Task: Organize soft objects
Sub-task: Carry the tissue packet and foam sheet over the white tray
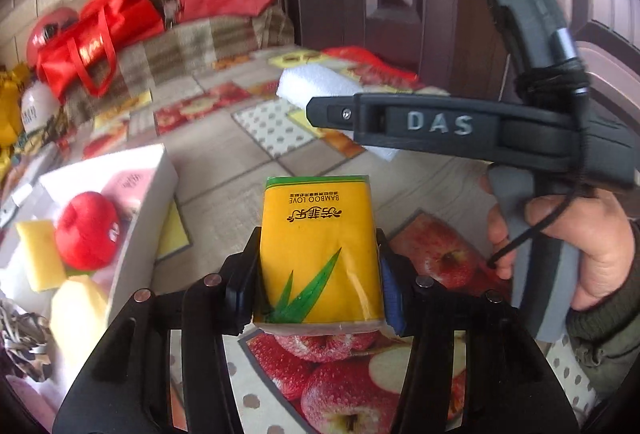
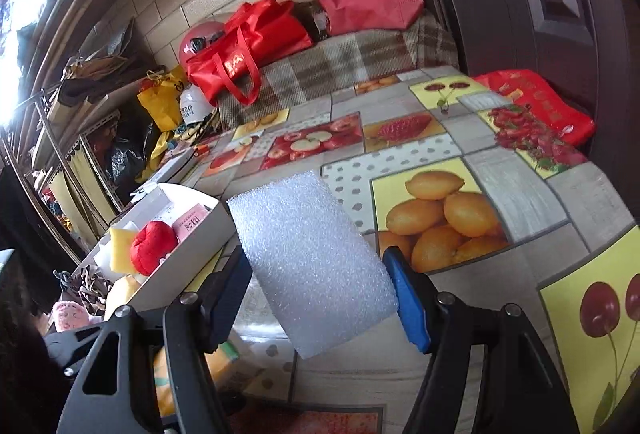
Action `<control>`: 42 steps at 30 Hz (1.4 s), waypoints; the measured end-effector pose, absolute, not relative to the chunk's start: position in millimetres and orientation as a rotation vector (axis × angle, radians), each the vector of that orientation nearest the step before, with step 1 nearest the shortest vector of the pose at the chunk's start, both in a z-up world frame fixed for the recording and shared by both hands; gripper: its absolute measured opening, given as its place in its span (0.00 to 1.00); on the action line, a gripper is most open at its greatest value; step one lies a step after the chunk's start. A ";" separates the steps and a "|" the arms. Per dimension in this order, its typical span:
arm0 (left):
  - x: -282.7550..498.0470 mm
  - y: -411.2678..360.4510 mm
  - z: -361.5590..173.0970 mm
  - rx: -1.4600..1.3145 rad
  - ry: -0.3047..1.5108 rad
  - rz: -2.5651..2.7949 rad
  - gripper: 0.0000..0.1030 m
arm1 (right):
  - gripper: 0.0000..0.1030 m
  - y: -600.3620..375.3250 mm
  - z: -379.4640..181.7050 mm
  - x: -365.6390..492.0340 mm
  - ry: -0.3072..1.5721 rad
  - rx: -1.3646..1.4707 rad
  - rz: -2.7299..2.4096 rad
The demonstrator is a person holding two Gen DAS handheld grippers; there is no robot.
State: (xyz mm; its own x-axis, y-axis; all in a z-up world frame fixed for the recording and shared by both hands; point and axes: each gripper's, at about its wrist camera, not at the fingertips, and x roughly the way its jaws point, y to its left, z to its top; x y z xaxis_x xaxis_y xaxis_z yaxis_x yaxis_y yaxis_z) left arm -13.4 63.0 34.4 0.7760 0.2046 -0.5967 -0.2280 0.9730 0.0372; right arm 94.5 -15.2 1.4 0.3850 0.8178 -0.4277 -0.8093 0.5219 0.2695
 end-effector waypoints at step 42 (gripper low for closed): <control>-152.4 113.7 56.4 -0.038 0.378 0.437 0.49 | 0.66 18.4 8.9 -56.0 0.231 -0.246 1.143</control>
State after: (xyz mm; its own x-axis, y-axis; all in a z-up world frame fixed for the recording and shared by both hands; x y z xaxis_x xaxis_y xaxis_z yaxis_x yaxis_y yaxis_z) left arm -152.4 113.7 56.4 0.8377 0.4058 -0.3653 -0.4197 0.9065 0.0446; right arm -56.0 18.4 8.9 0.3965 0.8659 -0.3050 -0.9163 0.3935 -0.0741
